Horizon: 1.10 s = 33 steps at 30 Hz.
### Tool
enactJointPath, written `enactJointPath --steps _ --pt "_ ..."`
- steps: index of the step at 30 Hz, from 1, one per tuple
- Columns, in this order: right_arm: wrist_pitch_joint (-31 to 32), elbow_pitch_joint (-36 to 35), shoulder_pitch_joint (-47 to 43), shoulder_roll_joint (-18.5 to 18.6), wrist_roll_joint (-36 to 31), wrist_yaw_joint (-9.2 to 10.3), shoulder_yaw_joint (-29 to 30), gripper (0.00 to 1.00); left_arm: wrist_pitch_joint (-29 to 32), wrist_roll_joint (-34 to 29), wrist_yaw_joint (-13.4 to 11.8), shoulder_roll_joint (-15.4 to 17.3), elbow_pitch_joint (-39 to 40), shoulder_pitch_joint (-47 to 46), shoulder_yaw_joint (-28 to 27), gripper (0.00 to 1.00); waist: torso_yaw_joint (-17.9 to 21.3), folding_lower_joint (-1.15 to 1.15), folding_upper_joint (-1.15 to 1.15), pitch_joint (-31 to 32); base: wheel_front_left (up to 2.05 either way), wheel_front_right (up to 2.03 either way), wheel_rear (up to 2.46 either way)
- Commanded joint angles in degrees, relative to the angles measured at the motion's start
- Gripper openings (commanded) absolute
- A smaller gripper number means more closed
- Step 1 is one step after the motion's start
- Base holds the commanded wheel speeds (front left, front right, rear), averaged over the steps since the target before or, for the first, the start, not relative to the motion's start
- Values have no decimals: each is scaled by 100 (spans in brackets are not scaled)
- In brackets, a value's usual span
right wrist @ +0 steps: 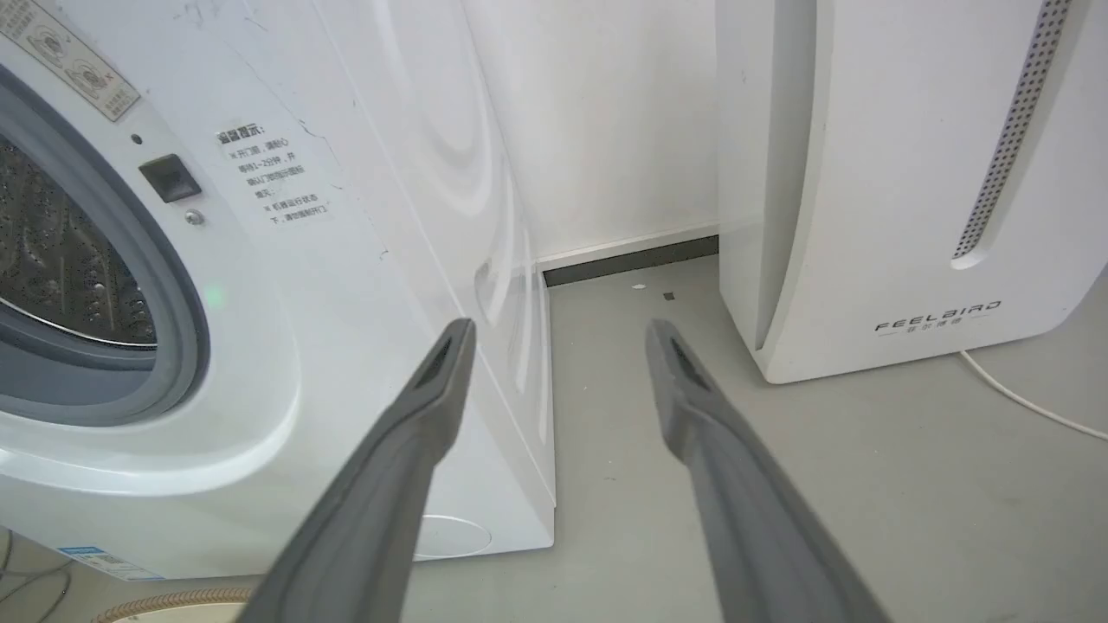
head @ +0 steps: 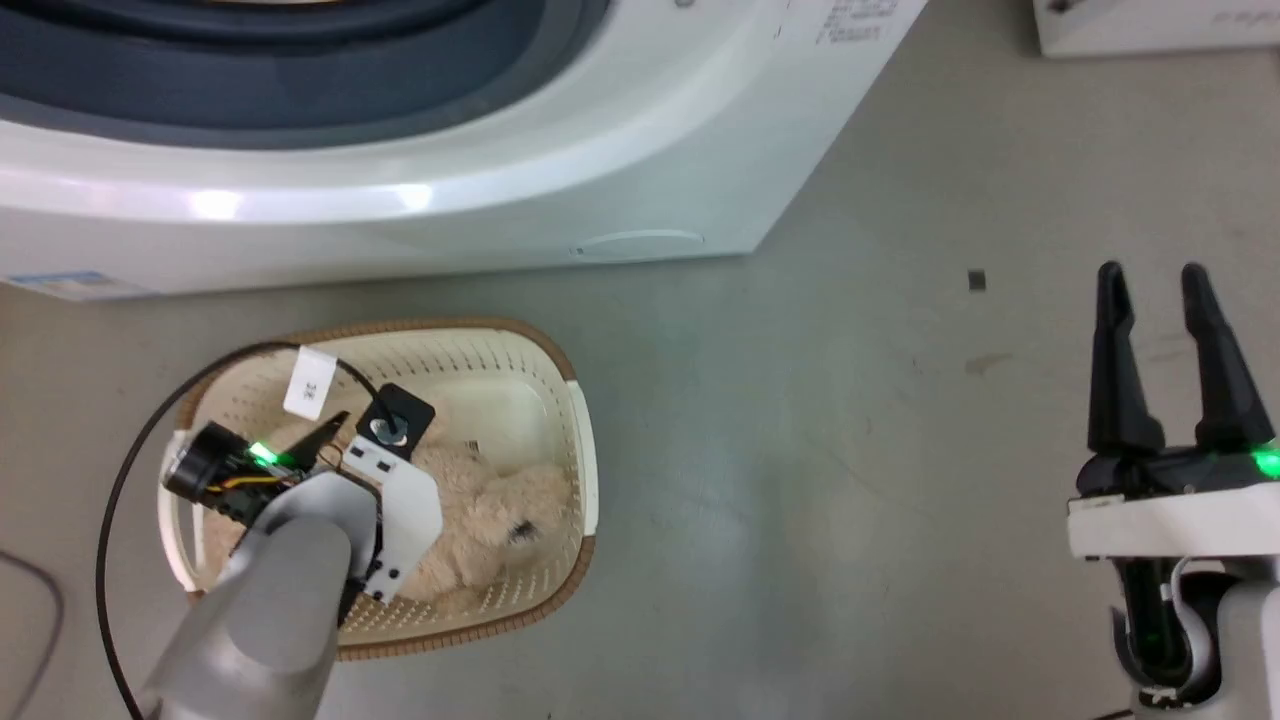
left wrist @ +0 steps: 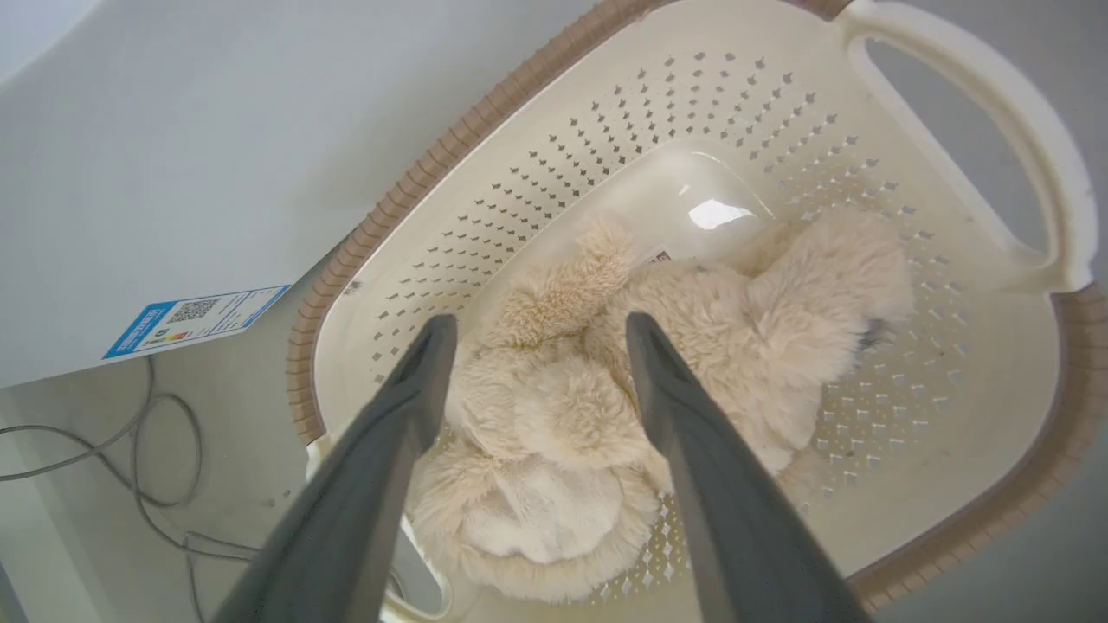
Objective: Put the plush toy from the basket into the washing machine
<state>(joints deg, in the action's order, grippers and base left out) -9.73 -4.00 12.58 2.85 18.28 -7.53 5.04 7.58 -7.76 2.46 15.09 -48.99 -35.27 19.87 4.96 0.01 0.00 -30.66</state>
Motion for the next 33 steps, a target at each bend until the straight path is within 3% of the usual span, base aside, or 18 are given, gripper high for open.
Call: enactJointPath --steps 1,16,33 --pt "-64 -57 175 2 95 3 40 100 100 -83 -5 104 -211 -250 122 100 58 -1 0 -269 0 0 0" --pt "-243 -235 580 2 420 3 182 100 689 -85 263 476 -1098 -1022 604 100 219 -1 0 -1333 0 0 0" --pt "-434 -286 950 2 686 4 387 100 843 45 388 442 -2039 -1771 1092 100 272 -1 0 -2071 0 0 0"
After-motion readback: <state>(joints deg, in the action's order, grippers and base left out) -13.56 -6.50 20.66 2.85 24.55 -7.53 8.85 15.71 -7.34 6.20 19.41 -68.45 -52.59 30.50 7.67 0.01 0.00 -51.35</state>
